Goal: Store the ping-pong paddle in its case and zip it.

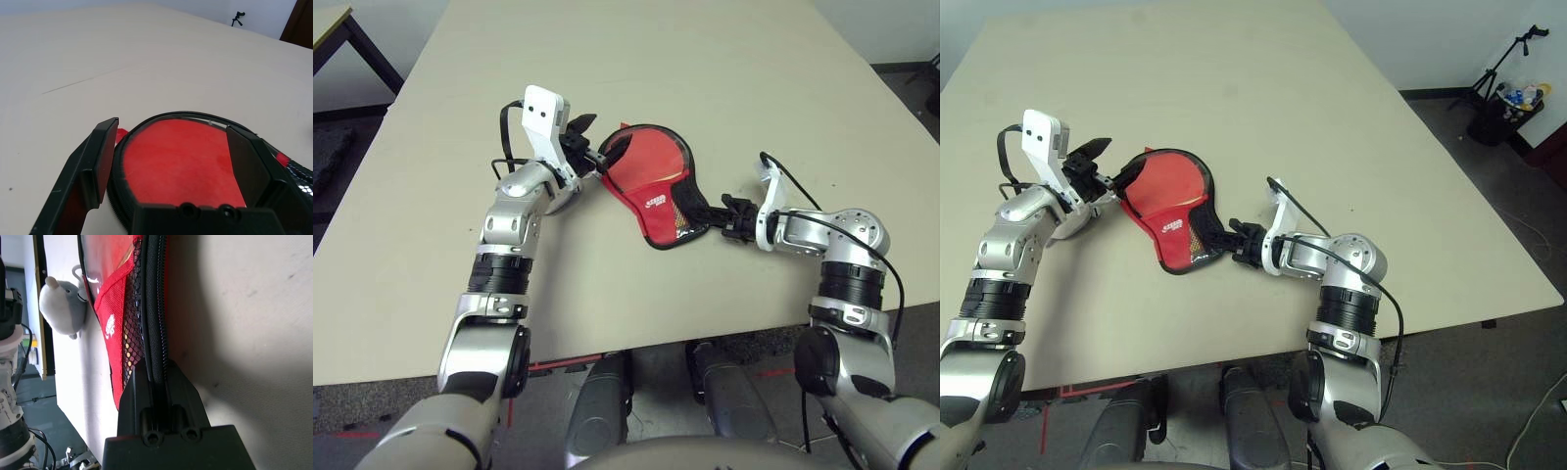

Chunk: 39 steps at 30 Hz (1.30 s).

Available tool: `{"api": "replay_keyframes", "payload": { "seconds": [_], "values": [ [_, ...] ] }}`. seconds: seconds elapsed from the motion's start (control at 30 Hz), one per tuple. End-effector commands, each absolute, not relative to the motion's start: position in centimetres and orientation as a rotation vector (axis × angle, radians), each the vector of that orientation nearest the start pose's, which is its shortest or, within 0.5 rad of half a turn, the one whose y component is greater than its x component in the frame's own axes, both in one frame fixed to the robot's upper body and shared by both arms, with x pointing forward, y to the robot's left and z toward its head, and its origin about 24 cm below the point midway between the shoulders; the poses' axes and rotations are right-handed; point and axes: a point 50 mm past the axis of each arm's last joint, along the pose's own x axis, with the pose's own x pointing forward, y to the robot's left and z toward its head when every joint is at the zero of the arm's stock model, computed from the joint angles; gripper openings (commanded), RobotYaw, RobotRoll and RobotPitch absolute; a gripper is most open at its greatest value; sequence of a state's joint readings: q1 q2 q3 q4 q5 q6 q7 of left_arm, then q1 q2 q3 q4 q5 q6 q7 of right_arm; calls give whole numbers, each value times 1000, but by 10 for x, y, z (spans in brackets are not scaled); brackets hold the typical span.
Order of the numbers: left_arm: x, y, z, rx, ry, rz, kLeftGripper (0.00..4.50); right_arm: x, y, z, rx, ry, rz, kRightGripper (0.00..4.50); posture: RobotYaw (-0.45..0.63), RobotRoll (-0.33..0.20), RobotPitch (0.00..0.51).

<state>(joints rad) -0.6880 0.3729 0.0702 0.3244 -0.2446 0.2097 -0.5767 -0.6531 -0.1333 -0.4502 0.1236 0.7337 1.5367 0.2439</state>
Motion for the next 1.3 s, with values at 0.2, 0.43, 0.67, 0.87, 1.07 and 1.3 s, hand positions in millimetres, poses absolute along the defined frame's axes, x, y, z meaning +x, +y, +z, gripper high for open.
{"api": "replay_keyframes", "payload": {
  "seconds": [0.2,0.43,0.67,0.87,1.07,1.3],
  "values": [
    [356,180,166,124,-113,-552,4500,254,-169,97,611,830,637,52,2,0,214],
    [357,177,165,120,-109,-562,4500,220,-182,104,573,790,632,52,-26,0,220],
    [360,175,166,124,-105,-576,4500,200,-181,116,599,796,604,52,-52,0,223],
    [362,176,166,125,-106,-581,4500,187,-172,122,639,813,550,52,-58,0,224],
    [362,175,165,125,-102,-585,4500,187,-171,122,637,816,528,52,-60,0,225],
    [362,174,165,125,-106,-585,4500,195,-179,125,538,855,509,811,-49,0,221]
  ]
}}
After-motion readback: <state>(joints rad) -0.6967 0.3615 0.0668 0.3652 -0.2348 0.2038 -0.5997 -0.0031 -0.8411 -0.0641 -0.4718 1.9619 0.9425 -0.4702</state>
